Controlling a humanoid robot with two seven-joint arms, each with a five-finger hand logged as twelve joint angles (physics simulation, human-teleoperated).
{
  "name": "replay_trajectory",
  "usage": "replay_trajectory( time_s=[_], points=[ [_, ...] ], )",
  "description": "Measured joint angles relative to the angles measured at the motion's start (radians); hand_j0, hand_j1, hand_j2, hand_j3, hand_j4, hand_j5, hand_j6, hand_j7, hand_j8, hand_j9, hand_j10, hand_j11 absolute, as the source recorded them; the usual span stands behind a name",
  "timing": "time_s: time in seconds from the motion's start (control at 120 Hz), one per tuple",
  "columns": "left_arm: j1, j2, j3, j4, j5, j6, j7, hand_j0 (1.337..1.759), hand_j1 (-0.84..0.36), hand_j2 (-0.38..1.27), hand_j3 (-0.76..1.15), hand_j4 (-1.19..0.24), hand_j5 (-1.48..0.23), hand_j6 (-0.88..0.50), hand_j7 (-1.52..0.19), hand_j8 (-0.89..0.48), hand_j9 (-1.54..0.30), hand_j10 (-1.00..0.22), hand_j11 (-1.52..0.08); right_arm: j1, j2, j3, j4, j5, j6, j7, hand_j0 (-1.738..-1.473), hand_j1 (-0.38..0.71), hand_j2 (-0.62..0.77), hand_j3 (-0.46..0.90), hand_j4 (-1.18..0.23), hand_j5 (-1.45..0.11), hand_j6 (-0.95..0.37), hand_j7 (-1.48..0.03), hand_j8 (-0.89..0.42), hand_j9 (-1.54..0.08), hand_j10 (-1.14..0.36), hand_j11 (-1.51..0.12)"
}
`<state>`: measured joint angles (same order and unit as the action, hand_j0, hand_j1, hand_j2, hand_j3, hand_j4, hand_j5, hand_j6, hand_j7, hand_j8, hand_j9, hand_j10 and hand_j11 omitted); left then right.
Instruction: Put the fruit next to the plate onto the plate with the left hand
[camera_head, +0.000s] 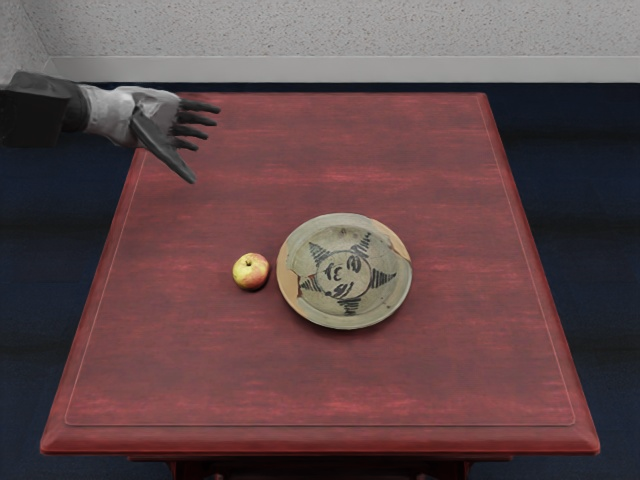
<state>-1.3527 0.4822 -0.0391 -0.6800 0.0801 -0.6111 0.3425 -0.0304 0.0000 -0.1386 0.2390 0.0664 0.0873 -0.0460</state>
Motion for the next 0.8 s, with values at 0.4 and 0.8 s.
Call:
replay_trajectory(
  time_s=[0.4,0.8],
  points=[
    [-0.153,-0.051,0.012,-0.126,0.393,0.000,0.011,1.658,0.35,0.00,0.00,0.00,0.00,0.00,0.00,0.00,0.00,0.00,0.00,0.001,0.000,0.002,-0.003,0.000,-0.002,-0.002,-1.658,-0.33,0.00,0.00,-0.01,-0.02,-0.01,-0.02,-0.01,-0.02,-0.01,-0.02],
    [-0.354,-0.177,0.257,-0.218,0.625,0.000,0.017,1.658,0.35,0.00,0.00,0.00,0.00,0.00,0.00,0.00,0.00,0.00,0.00,0.001,0.000,0.002,-0.003,0.000,-0.002,-0.002,-1.658,-0.33,0.00,0.00,-0.01,-0.02,-0.01,-0.02,-0.01,-0.02,-0.01,-0.02]
  ],
)
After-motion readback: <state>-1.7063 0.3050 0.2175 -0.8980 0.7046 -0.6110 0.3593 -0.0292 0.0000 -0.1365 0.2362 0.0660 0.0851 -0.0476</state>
